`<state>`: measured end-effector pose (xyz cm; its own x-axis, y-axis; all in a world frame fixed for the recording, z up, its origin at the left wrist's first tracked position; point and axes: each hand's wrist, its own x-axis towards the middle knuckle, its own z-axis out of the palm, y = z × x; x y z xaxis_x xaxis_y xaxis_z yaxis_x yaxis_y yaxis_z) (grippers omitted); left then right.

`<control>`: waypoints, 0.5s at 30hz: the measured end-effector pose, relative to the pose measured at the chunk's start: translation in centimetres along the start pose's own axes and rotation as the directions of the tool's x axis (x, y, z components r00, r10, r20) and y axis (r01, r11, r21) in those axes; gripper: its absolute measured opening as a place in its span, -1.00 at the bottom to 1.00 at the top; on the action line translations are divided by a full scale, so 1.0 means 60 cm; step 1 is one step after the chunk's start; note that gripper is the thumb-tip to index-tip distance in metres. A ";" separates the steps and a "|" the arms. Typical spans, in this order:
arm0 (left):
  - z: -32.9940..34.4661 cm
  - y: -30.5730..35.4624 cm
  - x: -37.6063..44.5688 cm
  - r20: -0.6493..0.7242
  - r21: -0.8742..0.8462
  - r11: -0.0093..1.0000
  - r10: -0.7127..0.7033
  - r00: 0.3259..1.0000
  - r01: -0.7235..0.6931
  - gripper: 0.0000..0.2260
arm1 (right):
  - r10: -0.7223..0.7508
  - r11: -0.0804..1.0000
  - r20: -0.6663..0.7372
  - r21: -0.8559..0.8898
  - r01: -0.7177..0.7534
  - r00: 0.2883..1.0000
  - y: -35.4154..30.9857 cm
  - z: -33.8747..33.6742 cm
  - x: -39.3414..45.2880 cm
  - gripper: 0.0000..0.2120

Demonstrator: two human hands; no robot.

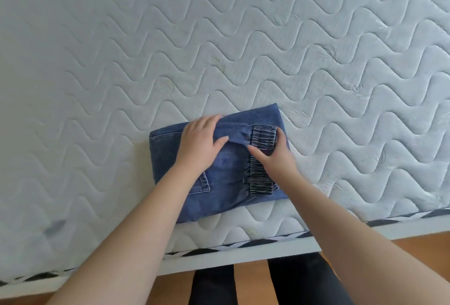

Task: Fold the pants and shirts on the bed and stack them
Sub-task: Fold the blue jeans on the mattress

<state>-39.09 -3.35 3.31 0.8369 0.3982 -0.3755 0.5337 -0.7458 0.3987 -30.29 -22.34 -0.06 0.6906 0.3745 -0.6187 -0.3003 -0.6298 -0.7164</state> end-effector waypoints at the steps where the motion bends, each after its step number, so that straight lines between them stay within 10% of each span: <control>1: 0.002 -0.014 0.008 0.063 0.067 0.998 0.006 0.998 -0.010 -0.49 | -0.019 1.000 -0.033 -0.020 0.018 0.999 0.002 0.000 0.001 -0.32; 8: 0.020 -0.040 0.050 0.103 0.279 0.938 0.182 0.978 -0.204 -0.47 | -0.023 0.993 -0.019 -0.120 0.021 1.000 0.005 -0.022 0.018 -0.60; 15: 0.054 -0.015 0.040 -0.054 0.254 0.963 0.103 0.993 -0.086 -0.67 | -0.052 0.962 -0.212 -0.272 -0.008 0.976 0.016 0.003 0.011 -0.39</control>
<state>-37.96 -3.43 -0.68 0.8928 0.3477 -0.2865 0.4114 -0.8883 0.2041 -30.24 -22.57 -1.23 0.8292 0.2537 -0.4981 -0.1155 -0.7941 -0.5967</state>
